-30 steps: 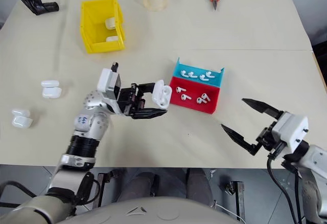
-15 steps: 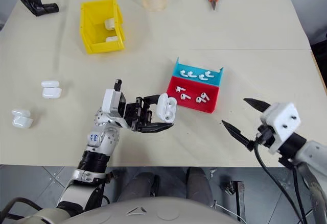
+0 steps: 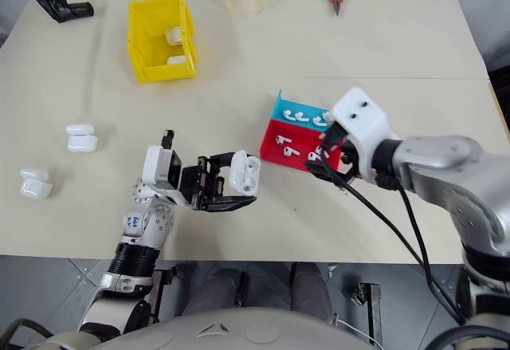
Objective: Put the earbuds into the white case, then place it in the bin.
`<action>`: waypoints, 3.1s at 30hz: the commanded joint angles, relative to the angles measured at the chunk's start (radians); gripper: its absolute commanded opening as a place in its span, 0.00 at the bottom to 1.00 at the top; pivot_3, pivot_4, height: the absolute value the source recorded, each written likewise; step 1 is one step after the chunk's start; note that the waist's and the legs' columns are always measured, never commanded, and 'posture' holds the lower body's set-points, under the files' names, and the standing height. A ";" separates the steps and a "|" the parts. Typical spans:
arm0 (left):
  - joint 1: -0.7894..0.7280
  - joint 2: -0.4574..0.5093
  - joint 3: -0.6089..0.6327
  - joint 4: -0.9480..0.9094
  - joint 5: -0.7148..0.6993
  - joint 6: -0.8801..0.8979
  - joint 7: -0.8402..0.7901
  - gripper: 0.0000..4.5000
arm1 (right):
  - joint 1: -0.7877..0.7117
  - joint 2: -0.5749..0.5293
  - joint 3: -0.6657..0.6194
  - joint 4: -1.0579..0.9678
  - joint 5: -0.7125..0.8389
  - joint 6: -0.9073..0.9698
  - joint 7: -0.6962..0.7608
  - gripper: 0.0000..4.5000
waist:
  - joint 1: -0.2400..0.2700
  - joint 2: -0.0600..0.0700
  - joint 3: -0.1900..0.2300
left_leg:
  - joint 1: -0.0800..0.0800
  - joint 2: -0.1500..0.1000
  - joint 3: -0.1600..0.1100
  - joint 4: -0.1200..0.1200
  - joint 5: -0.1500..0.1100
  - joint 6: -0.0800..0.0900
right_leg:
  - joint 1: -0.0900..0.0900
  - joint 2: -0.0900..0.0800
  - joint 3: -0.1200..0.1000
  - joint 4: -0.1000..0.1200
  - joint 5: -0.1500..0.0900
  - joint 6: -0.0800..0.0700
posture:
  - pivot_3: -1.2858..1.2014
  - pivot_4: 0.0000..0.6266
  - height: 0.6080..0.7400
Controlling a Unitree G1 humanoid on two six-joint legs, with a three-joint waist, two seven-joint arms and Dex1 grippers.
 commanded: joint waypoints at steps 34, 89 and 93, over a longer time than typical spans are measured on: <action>0.076 0.001 -0.016 -0.091 0.003 -0.011 0.059 0.62 | -0.231 -0.149 0.610 0.220 -0.451 -0.432 0.430 1.00 | -0.004 0.000 0.000 | 0.000 0.000 0.000 0.001 0.000 0.000 | -0.002 -0.003 -0.005 0.000 0.001 -0.001 | 0.52 0.24 1.00; 0.082 0.024 -0.029 -0.116 -0.031 0.031 0.034 0.62 | 0.002 -0.142 0.221 0.123 -0.565 -0.606 0.711 0.12 | 0.000 -0.001 0.000 | -0.001 -0.002 -0.001 0.000 0.000 0.000 | -0.001 -0.010 -0.013 -0.001 0.001 -0.001 | 0.52 0.24 1.00; 0.063 0.034 -0.027 -0.119 -0.062 0.095 0.030 0.62 | 0.162 -0.069 0.007 0.081 -0.473 -0.645 0.647 0.12 | 0.003 -0.002 -0.001 | -0.001 -0.002 -0.002 0.000 0.000 0.000 | 0.000 -0.010 -0.014 0.000 0.001 -0.001 | 0.52 0.24 1.00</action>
